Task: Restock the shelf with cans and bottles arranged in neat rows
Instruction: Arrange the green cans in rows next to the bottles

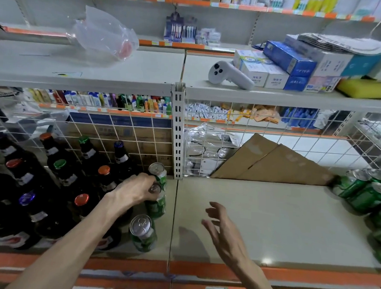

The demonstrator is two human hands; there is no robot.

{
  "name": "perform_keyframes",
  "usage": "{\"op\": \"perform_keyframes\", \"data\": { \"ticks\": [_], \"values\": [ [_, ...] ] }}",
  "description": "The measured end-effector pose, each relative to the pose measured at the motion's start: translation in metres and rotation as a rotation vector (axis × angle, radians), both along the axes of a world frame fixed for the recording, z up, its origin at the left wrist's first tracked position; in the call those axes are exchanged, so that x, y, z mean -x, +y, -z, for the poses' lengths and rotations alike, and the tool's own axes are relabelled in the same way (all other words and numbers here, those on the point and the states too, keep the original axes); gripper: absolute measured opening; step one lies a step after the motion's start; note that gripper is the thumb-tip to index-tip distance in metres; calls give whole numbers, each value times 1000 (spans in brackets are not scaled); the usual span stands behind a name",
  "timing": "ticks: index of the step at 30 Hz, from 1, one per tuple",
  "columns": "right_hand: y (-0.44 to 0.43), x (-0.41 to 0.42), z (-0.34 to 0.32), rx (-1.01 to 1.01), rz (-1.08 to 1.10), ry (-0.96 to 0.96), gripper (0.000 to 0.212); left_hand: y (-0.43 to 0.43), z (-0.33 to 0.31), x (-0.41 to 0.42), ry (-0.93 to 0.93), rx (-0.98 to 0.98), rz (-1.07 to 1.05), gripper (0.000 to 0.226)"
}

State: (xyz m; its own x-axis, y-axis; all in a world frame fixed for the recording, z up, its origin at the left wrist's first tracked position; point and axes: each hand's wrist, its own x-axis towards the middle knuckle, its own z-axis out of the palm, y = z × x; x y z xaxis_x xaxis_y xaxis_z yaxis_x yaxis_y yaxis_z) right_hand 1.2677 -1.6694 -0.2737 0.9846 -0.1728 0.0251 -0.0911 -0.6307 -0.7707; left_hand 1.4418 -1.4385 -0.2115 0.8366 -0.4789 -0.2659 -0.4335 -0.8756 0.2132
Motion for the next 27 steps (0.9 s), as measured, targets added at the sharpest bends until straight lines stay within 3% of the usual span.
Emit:
{"op": "perform_keyframes", "data": {
  "ticks": [3, 8, 14, 16, 18, 20, 27],
  "values": [
    [-5, -2, -4, -7, 22, -37, 53, -1, -1, -1, -43, -84, -9, 35],
    [-8, 0, -5, -13, 14, -44, 54, 1, -2, 0, -6, -58, -4, 27],
    [-62, 28, -5, -7, 148, 0, 51, -4, -8, 3, 37, -118, 0, 47],
    [-92, 40, -9, 1, 239, 1, 49, -22, -19, 12, -42, -203, 29, 57],
    [-126, 53, -15, 11, 359, -10, 45, -54, -33, 22, -195, -206, 88, 60],
    [-161, 65, -20, 31, 479, -21, 43, -98, -40, 30, -232, -91, 185, 55],
    [-278, 112, -40, 121, 680, -3, 48, -292, -2, 42, 73, 177, 430, 39]
  ]
}}
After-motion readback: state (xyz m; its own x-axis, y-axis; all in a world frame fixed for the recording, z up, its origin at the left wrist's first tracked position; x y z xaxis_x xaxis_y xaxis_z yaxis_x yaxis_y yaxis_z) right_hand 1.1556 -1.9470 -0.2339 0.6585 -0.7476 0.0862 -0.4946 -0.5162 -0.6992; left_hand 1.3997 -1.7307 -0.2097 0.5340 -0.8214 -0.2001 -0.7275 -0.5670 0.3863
